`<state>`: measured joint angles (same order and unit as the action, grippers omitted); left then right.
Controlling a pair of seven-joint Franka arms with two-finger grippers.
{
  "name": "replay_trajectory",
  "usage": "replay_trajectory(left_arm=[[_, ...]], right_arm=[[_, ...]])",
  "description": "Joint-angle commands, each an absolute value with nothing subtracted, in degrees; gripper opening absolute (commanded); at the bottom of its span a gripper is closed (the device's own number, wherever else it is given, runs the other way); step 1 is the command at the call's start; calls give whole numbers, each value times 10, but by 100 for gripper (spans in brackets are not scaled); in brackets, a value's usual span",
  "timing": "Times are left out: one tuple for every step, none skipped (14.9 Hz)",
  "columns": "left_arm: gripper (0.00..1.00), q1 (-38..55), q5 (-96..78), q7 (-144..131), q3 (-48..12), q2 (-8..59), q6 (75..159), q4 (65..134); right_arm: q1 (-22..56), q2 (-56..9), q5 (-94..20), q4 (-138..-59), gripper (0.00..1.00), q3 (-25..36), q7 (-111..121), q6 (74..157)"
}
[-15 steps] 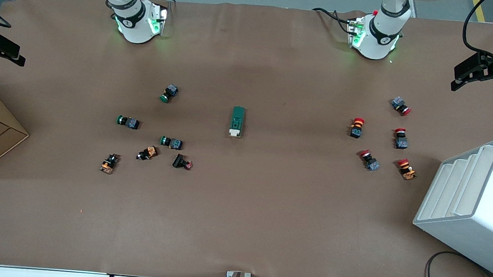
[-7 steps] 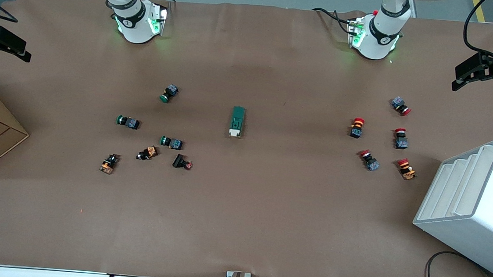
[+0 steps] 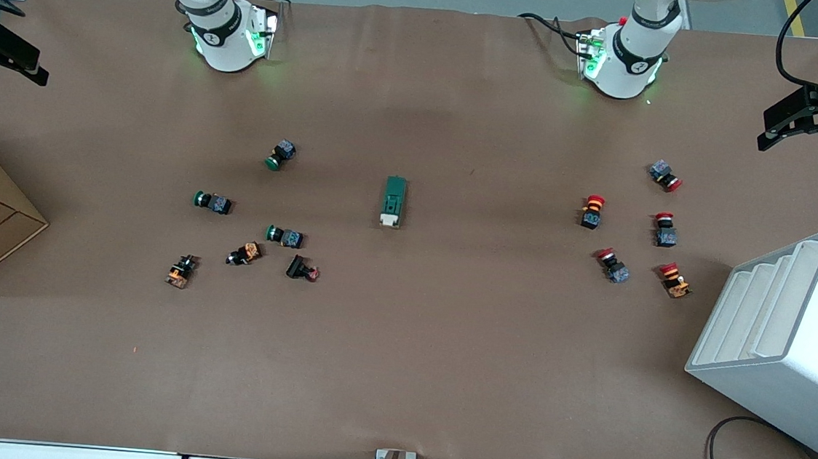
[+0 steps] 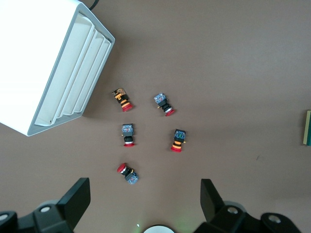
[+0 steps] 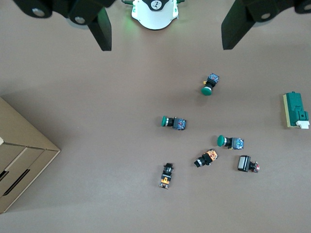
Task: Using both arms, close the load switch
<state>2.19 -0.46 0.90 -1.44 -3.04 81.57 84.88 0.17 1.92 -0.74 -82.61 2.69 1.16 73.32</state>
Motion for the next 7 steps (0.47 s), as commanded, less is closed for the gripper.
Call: replay_trajectory(left_arm=[[100,20,-11,4,-17,-40,812,857],[100,21,-12,5,-18,-40,812,857],[100,22,-12,9,-18,-40,812,855],[100,24,-11,12,-18,-36,812,854],[100,24,-10,13,-18,-34,812,853],[100,22,-10,13,-18,-34,812,853],[100,23,-8,12,-18,-34,812,853]], right_arm=[[4,51,-9,-867,100,25,3,751],[4,53,-10,-872,100,26,3,753],[4,56,-10,-875,100,26,2,756],[4,58,-10,-879,100,26,2,757],[4,61,-10,-882,100,26,2,759],[4,63,-10,-882,100,26,2,761],[4,63,-11,-883,100,26,2,761]])
